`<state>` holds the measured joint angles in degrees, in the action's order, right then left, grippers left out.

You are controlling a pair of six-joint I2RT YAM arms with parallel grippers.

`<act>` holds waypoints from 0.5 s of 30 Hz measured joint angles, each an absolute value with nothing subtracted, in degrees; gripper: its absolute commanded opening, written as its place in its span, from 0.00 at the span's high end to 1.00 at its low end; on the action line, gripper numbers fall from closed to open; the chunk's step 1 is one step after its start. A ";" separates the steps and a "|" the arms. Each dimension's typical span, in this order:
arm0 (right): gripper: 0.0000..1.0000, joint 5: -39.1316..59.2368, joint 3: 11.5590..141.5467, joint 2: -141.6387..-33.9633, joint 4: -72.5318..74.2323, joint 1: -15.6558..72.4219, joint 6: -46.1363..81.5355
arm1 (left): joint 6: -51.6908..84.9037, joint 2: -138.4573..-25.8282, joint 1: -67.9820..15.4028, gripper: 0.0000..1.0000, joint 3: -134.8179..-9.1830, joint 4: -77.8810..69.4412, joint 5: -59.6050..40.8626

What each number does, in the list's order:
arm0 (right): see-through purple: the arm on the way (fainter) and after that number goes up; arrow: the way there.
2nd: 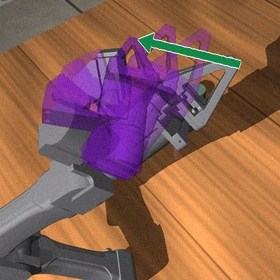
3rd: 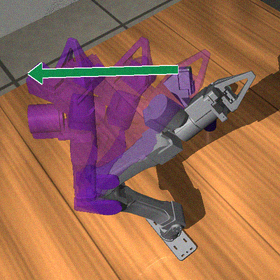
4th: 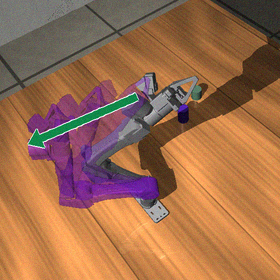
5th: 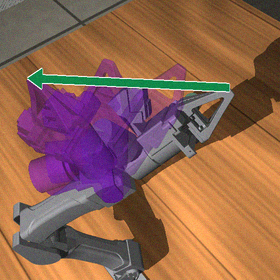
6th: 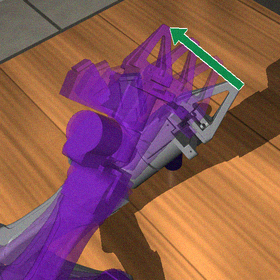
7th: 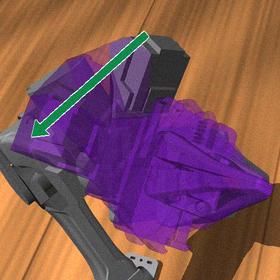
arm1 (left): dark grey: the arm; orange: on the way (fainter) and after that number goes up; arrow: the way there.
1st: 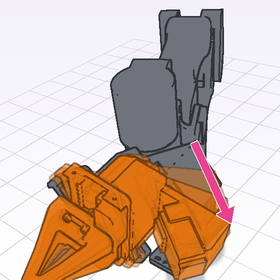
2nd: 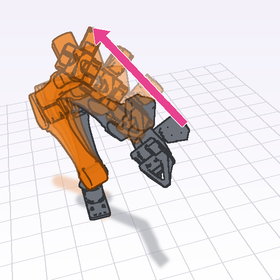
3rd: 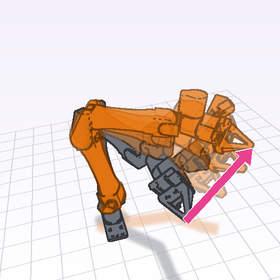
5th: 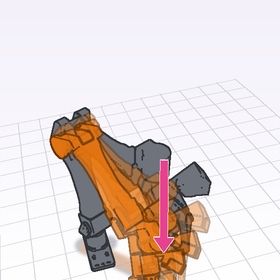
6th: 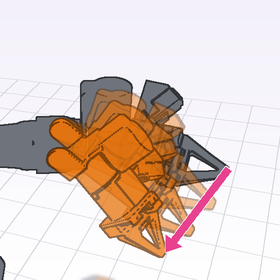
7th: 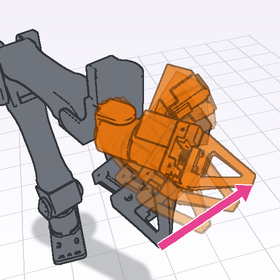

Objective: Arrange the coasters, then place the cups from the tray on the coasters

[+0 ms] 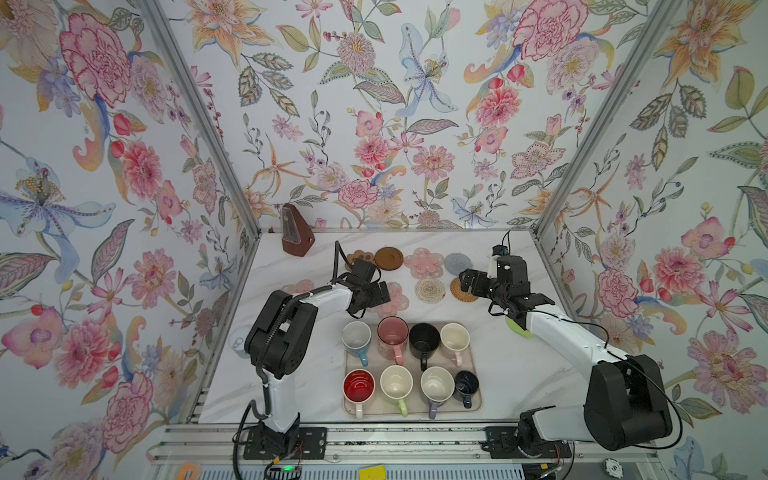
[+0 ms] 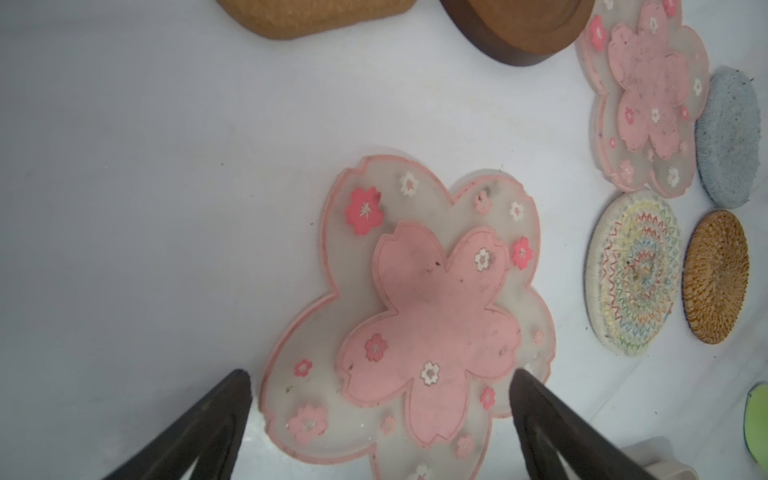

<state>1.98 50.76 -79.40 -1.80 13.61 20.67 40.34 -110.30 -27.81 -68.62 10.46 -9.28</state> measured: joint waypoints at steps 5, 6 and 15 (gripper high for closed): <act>0.01 1.98 50.76 -79.24 -1.80 13.21 20.67 | 40.64 -111.90 -28.14 0.01 -70.22 8.91 -10.15; 0.01 1.98 50.74 -79.22 -1.80 13.13 20.67 | 40.84 -112.16 -28.27 0.01 -70.48 8.49 -10.31; 0.01 1.98 50.48 -79.15 -1.80 13.08 20.67 | 41.85 -113.21 -29.02 0.01 -72.20 7.77 -11.53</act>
<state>1.98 50.48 -79.15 -1.80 13.08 20.67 41.85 -113.21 -29.02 -72.20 7.77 -11.53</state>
